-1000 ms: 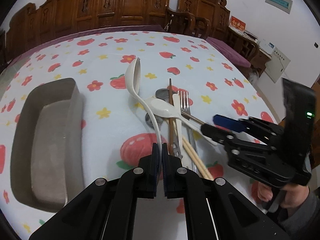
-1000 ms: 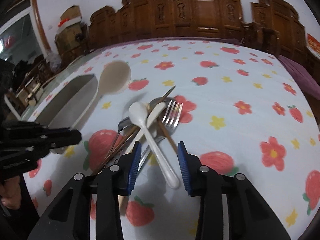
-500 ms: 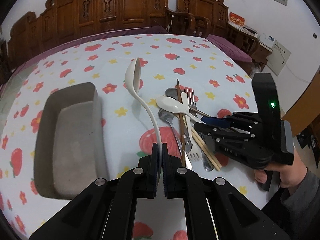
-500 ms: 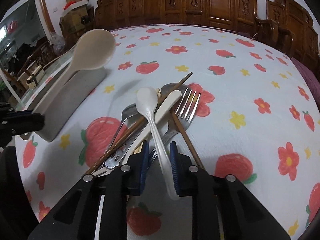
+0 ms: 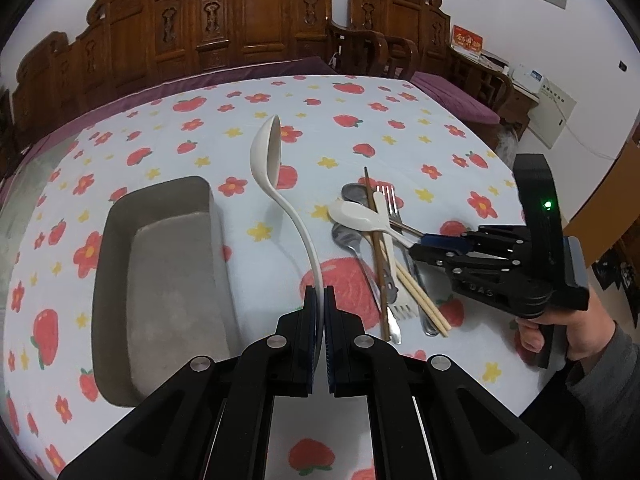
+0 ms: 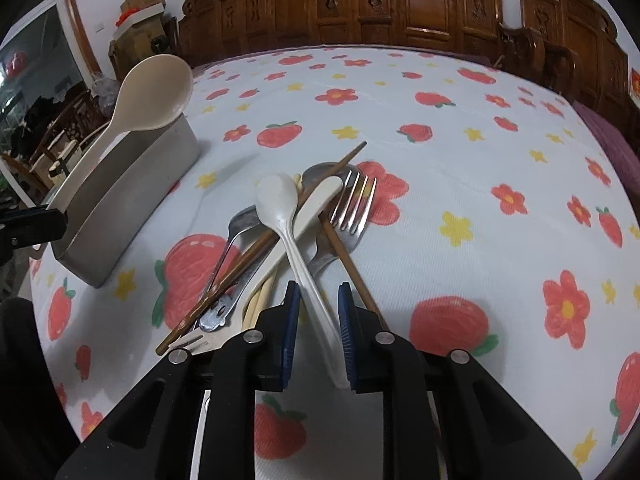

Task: Organize utensils
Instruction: 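Carry the white spoon with the left gripper and lower it into the grey tray, then open the left gripper to release the white spoon in the tray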

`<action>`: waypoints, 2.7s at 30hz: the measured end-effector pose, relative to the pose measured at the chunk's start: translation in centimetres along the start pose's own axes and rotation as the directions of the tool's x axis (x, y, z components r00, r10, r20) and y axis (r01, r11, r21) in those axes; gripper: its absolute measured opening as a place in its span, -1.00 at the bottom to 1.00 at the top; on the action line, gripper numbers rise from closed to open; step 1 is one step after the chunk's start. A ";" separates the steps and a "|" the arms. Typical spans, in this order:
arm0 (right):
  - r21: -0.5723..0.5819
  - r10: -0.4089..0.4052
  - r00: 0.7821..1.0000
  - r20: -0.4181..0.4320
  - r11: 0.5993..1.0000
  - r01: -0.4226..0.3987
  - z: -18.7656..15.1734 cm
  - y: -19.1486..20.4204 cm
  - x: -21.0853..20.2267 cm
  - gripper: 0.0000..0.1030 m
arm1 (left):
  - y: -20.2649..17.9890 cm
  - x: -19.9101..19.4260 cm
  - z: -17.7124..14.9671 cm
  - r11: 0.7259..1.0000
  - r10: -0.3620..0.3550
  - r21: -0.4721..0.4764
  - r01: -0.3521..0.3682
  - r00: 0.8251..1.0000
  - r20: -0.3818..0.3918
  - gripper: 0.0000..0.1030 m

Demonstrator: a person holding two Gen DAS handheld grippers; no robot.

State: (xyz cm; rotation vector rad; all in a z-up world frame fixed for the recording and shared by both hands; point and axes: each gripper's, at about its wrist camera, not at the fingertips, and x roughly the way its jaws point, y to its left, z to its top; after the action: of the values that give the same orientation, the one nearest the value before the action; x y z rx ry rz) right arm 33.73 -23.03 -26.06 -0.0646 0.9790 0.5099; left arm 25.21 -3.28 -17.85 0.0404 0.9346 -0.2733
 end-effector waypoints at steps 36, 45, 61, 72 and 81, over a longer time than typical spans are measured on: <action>-0.015 0.042 0.993 0.111 0.999 -0.040 0.0 4.5 -5.3 -0.93 | 9.7 1.6 -2.0 0.990 0.070 -0.117 -0.079 0.994 -0.080 -0.88; -0.054 0.072 0.991 0.113 0.996 -0.066 1.4 8.5 -6.1 -0.92 | 11.6 -0.2 -1.9 0.984 0.091 -0.155 -0.092 0.996 -0.015 -0.70; -0.082 0.165 0.984 0.059 0.984 -0.160 6.0 18.1 -1.4 -0.92 | 16.1 -4.8 -2.0 0.958 0.205 -0.224 -0.178 0.973 0.104 0.17; -0.055 0.202 0.979 -0.013 0.978 -0.203 6.8 21.4 3.4 -0.90 | 17.9 -6.6 -1.9 0.947 0.215 -0.272 -0.169 0.965 0.147 0.53; -0.059 0.238 0.971 0.011 0.970 -0.237 6.4 20.4 2.7 -0.88 | 16.8 -6.4 -1.9 0.953 0.206 -0.254 -0.163 0.967 0.153 0.53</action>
State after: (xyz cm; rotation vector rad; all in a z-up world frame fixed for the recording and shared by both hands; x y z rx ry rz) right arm 30.88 -2.22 -21.11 0.0063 0.9598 0.7577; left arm 24.29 14.64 -15.25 -0.1169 0.7740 0.0119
